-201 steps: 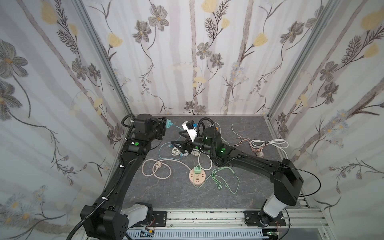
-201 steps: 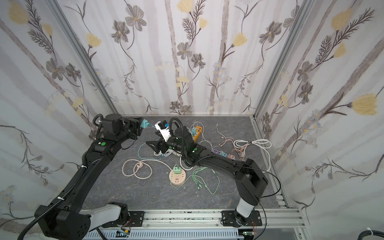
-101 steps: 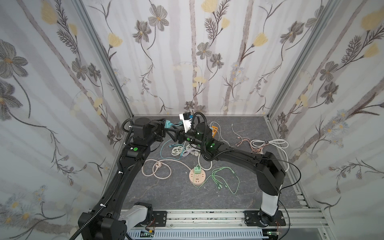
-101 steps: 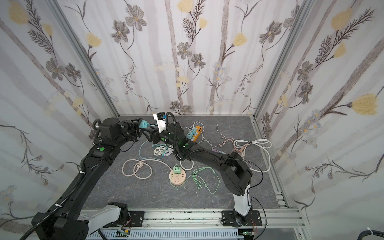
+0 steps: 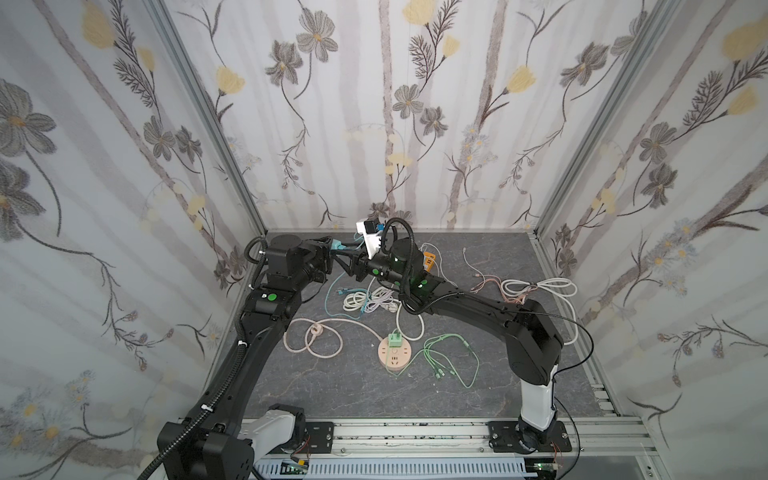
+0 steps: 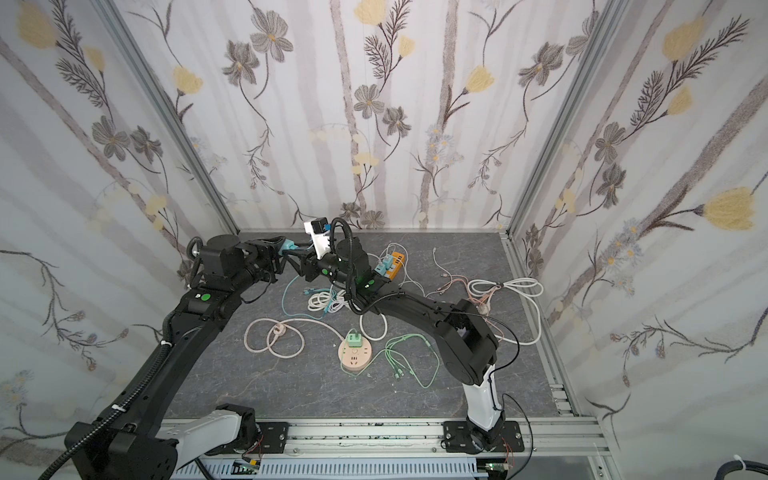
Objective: Insert the plug
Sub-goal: 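Close the right gripper on the teal charger held by the left gripper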
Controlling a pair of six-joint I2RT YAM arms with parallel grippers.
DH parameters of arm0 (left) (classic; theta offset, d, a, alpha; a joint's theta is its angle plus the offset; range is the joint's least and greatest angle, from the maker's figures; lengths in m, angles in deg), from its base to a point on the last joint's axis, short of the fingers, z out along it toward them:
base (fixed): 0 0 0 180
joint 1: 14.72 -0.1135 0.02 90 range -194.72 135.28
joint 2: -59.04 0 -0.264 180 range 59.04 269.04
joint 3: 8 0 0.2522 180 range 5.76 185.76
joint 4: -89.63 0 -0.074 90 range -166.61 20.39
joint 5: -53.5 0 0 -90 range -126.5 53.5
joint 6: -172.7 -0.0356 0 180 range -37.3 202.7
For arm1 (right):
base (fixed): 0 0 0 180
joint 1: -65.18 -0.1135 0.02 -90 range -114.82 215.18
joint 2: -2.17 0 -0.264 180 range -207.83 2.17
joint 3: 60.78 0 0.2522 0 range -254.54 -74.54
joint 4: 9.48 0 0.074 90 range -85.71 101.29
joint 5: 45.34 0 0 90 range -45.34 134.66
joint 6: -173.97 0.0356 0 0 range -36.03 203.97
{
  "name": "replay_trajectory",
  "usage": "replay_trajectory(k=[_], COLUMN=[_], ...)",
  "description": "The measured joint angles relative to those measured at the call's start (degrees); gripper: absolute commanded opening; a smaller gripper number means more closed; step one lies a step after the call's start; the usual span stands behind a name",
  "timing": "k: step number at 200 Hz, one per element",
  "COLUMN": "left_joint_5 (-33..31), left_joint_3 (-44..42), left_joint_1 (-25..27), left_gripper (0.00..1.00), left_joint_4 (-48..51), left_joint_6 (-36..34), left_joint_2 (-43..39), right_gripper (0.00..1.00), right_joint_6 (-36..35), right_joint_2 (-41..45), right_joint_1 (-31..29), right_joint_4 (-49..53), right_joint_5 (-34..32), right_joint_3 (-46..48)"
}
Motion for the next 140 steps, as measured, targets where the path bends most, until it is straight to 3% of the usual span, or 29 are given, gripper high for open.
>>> replay_trajectory(k=[54, 140], left_joint_5=[0.39, 0.63], left_joint_3=[0.00, 0.48], left_joint_1=[0.00, 0.02], left_gripper=[0.00, 0.00], left_joint_4=[-0.63, 0.07], left_joint_6=[-0.37, -1.95], left_joint_2=[-0.02, -0.02], right_gripper=[0.35, 0.36], right_joint_6=[-2.38, -4.07], right_joint_2=[-0.42, -0.22], right_joint_1=[0.70, 0.96], right_joint_4=[2.97, 7.30], right_joint_5=[2.54, 3.98], right_joint_3=[-2.10, -4.33])
